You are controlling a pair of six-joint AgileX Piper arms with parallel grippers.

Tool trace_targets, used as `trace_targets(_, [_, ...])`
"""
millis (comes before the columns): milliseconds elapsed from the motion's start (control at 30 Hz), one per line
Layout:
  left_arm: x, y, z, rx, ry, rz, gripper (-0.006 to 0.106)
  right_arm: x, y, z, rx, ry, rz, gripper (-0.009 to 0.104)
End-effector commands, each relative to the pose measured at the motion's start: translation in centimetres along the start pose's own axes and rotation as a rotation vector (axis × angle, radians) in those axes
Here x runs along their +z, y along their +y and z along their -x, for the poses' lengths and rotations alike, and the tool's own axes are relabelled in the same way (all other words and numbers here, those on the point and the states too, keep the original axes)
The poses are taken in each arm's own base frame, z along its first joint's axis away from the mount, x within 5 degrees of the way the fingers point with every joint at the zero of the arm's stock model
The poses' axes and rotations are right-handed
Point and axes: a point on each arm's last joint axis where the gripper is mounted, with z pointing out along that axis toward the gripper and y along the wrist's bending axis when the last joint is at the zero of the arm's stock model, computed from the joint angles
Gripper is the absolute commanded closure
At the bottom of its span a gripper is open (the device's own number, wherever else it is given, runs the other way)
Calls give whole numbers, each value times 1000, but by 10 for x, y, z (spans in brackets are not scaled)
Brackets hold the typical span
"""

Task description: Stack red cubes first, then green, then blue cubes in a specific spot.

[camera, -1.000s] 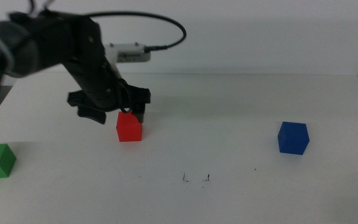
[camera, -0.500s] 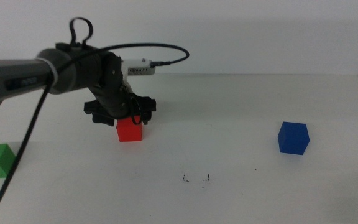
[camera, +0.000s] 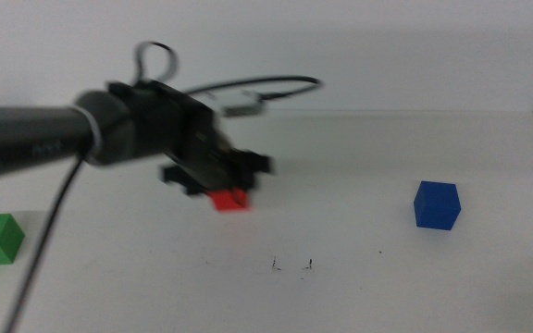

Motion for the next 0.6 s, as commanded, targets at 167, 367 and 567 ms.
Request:
trace_targets(167, [-20, -78, -55, -5, 101, 8, 100, 0, -1, 0, -10, -6, -10, 9])
trace_targets(367, [-5, -89, -64, -20, 99, 30, 95, 0, -1, 0, -10, -6, -10, 9])
trace_targets(567, [11, -89, -69, -35, 116, 40, 93, 0, -1, 0, -10, -6, -10, 9])
